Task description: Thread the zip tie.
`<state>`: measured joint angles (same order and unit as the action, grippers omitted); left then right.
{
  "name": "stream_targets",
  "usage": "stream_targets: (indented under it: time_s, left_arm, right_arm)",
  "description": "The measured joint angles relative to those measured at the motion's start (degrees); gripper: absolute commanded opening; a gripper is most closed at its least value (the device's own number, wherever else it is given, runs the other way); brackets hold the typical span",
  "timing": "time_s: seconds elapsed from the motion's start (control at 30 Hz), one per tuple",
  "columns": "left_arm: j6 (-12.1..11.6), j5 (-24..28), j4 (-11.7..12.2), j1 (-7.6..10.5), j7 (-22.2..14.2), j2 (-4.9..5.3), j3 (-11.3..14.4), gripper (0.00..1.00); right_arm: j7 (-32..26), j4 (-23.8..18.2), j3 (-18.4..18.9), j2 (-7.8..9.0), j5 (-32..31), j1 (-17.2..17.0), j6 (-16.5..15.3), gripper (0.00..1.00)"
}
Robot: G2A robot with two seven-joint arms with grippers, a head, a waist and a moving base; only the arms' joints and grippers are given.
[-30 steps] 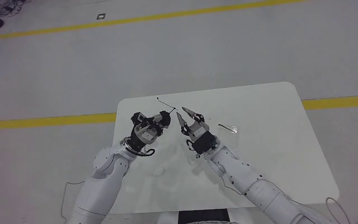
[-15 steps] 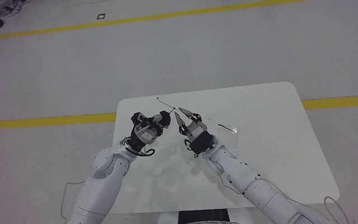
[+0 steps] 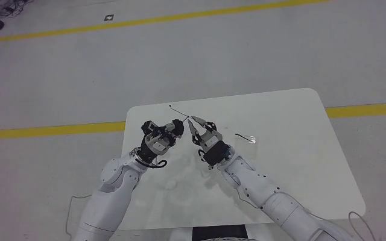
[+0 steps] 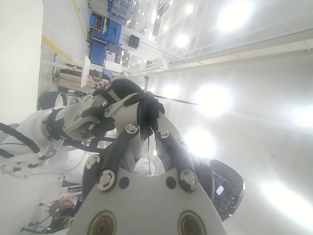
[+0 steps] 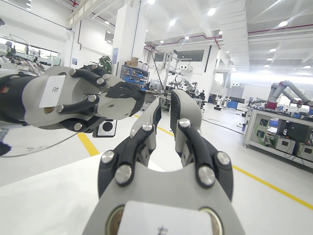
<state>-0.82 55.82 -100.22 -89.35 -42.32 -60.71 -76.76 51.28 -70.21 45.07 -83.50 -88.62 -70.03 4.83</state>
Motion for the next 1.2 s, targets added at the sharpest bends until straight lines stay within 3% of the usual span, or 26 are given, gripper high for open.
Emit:
stream_targets:
  time_s: [0.4,0.63,0.7,1.2]
  left_arm:
    - [0.0,0.0,0.0,0.00,0.0,0.00,0.0,0.00]
    - [0.0,0.0,0.0,0.00,0.0,0.00,0.0,0.00]
    - [0.0,0.0,0.0,0.00,0.0,0.00,0.0,0.00]
    - [0.0,0.0,0.0,0.00,0.0,0.00,0.0,0.00]
  right_arm:
    - [0.0,0.4,0.5,-0.57,-0.4,0.1,-0.2,0.12]
    - [0.1,0.7,1.1,-0.78,-0.6,0.1,-0.4,0.08]
    - [0.2,0.7,1.2,-0.82,-0.7,0.1,-0.5,0.00]
    - [0.1,1.3,1.8,-1.01,-1.3,-0.2,-0.1,0.00]
